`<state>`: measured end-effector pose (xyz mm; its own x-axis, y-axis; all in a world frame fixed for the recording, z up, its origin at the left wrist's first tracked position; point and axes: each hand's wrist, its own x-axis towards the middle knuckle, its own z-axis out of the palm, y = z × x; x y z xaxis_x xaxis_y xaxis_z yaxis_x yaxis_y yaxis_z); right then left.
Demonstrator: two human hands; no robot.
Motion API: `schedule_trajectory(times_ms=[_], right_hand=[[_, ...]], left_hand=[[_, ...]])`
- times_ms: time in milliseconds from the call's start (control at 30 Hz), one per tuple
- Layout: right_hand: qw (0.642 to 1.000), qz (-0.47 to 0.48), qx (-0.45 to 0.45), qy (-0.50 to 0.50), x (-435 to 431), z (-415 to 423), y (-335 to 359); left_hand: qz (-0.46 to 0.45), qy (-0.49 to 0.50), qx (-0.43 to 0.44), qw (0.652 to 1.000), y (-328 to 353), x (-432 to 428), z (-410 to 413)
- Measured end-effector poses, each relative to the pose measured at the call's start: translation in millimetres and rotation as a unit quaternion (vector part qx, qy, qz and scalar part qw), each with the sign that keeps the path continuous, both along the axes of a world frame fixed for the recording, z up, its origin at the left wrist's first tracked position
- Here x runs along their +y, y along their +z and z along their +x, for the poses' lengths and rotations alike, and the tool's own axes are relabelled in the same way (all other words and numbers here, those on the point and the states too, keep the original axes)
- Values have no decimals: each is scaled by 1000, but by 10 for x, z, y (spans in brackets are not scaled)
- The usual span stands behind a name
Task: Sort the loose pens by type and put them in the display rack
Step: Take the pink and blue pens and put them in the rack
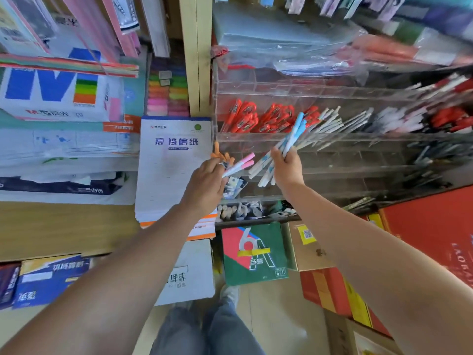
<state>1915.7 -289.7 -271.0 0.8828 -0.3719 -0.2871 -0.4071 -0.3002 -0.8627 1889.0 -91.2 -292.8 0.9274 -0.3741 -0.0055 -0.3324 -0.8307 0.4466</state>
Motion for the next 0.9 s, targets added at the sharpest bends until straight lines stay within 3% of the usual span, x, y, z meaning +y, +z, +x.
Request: schedule_trajectory(times_ms=[133, 267, 367, 600, 700, 900], right_hand=[[999, 29, 38, -14, 10, 8, -37], [994, 58, 95, 20, 53, -75, -49], [988, 82, 124, 39, 130, -118, -20], [968, 217, 123, 37, 336, -182, 61], [971, 207, 121, 27, 333, -206, 73], [990, 94, 107, 10, 263, -137, 2]], left_hand=[[-35, 6, 2, 999, 15, -32, 6], [-149, 68, 131, 978, 135, -122, 56], [-156, 54, 209, 964, 153, -163, 143], [-218, 42, 255, 941, 105, -109, 177], [-214, 57, 262, 939, 124, -72, 187], [-184, 75, 218, 956, 115, -46, 212]])
